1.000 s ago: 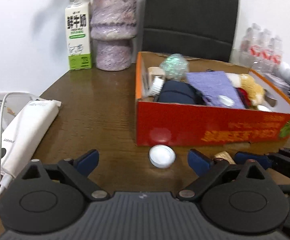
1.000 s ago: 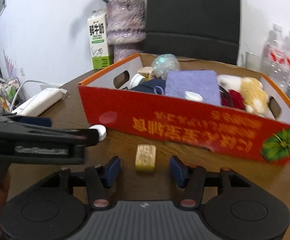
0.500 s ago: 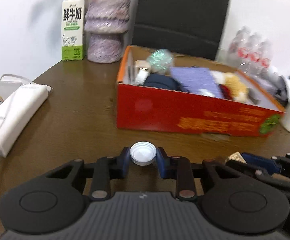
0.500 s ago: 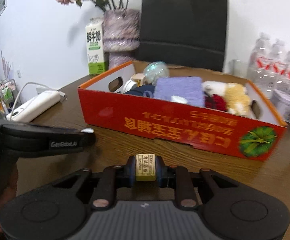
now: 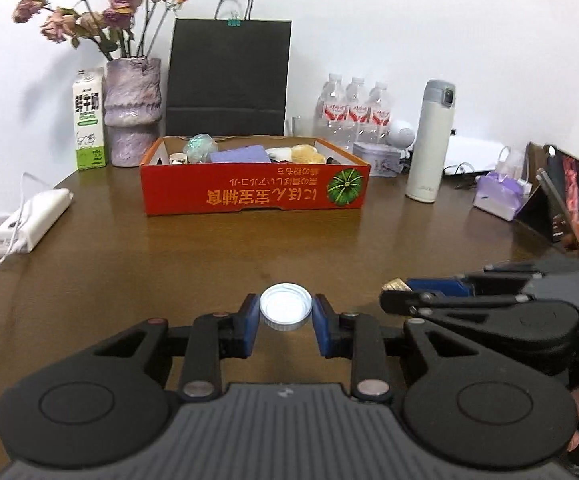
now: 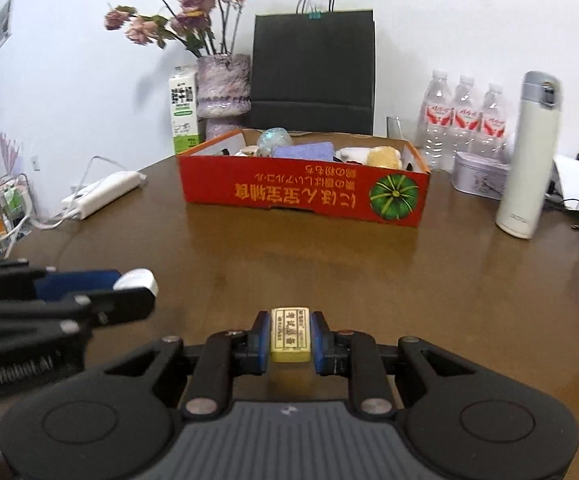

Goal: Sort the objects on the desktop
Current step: 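Carry the cap and yellow block into the box and release both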

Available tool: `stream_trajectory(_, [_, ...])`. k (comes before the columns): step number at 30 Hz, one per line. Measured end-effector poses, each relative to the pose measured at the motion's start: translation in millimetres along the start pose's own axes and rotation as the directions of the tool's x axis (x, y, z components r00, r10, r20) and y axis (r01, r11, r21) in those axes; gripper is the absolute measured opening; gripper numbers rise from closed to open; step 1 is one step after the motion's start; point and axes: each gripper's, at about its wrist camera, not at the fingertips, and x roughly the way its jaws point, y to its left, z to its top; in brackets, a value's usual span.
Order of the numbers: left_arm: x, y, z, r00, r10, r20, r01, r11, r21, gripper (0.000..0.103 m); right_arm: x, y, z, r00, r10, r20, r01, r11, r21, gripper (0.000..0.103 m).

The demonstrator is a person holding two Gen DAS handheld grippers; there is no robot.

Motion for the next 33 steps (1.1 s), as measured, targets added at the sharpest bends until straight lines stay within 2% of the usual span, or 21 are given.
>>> stream_trajectory(4, [-9.9,2.6,-4.4,1.0,0.002,-0.014,-0.002,1.0,-0.018,0.029,-15.6,-3.3,-13.3,1.0,-0.014,0.0,0.014,1.0,-0.002,0.019])
stream_trajectory(11, [-6.3,2.6,1.9,1.0,0.0,-0.014,0.0,1.0,-0.013,0.029,-10.9,-16.5,-16.3,0.999,-0.037,-0.017,0.038,0.998,0.05,0.019])
stream_trajectory(14, [2.0,10.1,17.2,1.0,-0.012,-0.022,0.012,1.0,-0.029,0.029,-7.5,-18.5,-6.5,0.999,-0.035,-0.002,0.036,0.998,0.044,0.019])
stream_trajectory(17, [15.3,18.9,50.3,0.998,-0.054,-0.014,0.054,0.998,-0.031,0.029,1.1,-26.7,21.2,0.999,-0.033,0.03,0.031,0.998,0.055,0.019])
stream_trajectory(19, [33.9,26.6,83.3,0.994,-0.104,-0.019,0.104,0.994,-0.037,0.029,9.0,-36.5,48.7,0.998,-0.033,0.06,0.028,0.997,0.075,0.019])
stream_trajectory(22, [72.8,36.1,129.7,0.994,-0.109,-0.026,0.108,0.994,-0.026,0.029,28.6,-55.1,97.3,0.993,-0.051,0.108,0.041,0.995,0.089,0.019])
stream_trajectory(24, [107.2,45.3,160.6,0.993,-0.108,-0.041,0.106,0.994,-0.033,0.029,50.5,-71.4,132.1,0.992,-0.061,0.111,0.047,0.991,0.125,0.02])
stream_trajectory(28, [177.8,63.4,201.2,0.984,-0.143,-0.111,0.127,0.982,-0.143,0.029,111.4,-106.9,193.5,0.999,0.004,0.044,-0.014,0.972,0.233,0.02])
stream_trajectory(30, [214.1,62.5,212.2,0.976,-0.16,-0.15,0.139,0.98,-0.139,0.029,147.4,-115.7,211.2,1.0,0.023,-0.014,-0.019,0.969,0.247,0.02])
stream_trajectory(33, [265.0,63.1,218.3,0.971,-0.122,-0.204,0.096,0.986,-0.133,0.029,201.9,-123.8,220.6,0.992,0.016,-0.127,0.017,0.967,0.254,0.02])
